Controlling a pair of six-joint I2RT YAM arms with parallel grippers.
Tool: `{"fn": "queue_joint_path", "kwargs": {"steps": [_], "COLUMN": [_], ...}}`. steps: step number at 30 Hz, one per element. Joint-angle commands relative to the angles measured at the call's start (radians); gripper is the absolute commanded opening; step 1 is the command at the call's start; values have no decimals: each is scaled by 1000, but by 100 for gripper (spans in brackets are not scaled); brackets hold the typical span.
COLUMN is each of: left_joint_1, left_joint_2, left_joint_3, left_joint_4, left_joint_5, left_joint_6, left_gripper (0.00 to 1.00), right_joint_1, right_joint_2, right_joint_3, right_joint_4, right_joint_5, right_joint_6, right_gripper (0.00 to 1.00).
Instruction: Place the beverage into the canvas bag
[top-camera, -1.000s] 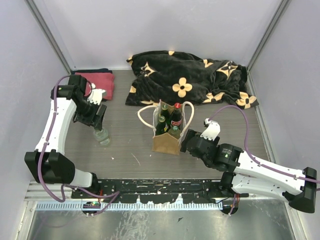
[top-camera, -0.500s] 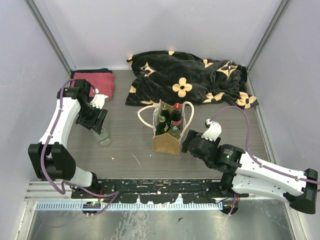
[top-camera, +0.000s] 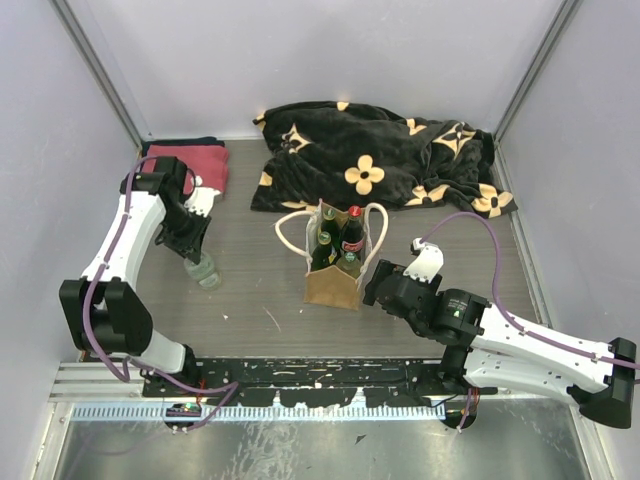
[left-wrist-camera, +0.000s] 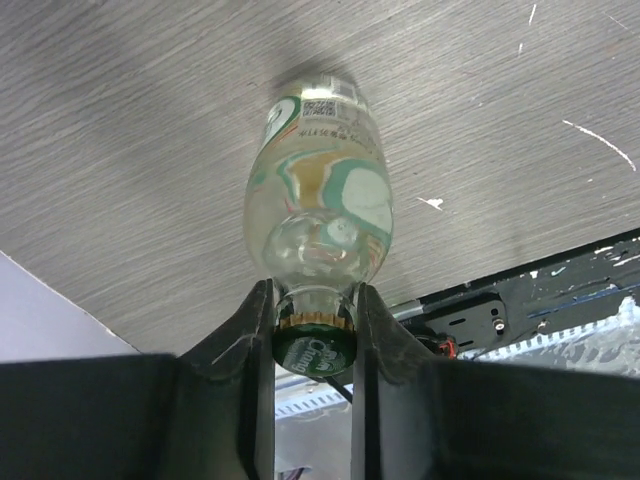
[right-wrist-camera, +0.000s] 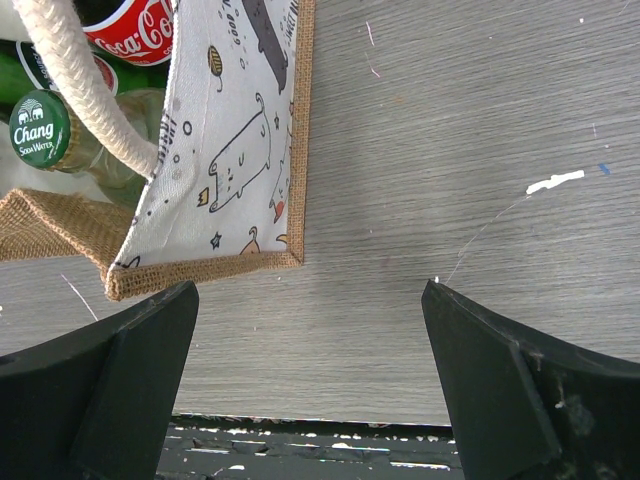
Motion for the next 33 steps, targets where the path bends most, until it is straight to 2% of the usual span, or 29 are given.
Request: {"fn": "queue_joint_path", "kwargs": {"steps": [1,2,7,11,17,22,30,33], "left_joint_1": [2,1,0,-1,-25,-95,-255,-303], "left_joint_2": [1,-1,-10,7,88,195,348,352], "left_joint_3": [13,16,59,178,466,765,1163,1212], "left_joint_4": [15,13,-17,-84,-215,-291,-294,-253], "left_joint_5": [7,4,1,15,57,120,167,191], "left_joint_6": [28,28,37,47,39,-5,-103,-144], "left_gripper": [6,1,0,0,0,0,0,0], "right_joint_1": [-2,-2,-2,-3,-2,-2,-2,-2], "right_joint_2": [-14,-14,-11,-11,-5,-2,-3,-4], "right_joint_3": [2,3,5,5,3,2,6,2], "right_joint_4": [13,14,14,16,28,35,36,36], "right_joint_5": [23,24,25,26,23,20,8,5], "right_joint_6": [13,13,14,13,7,4,4,1], "right_gripper": [100,100,100,100,100,100,100,100]}}
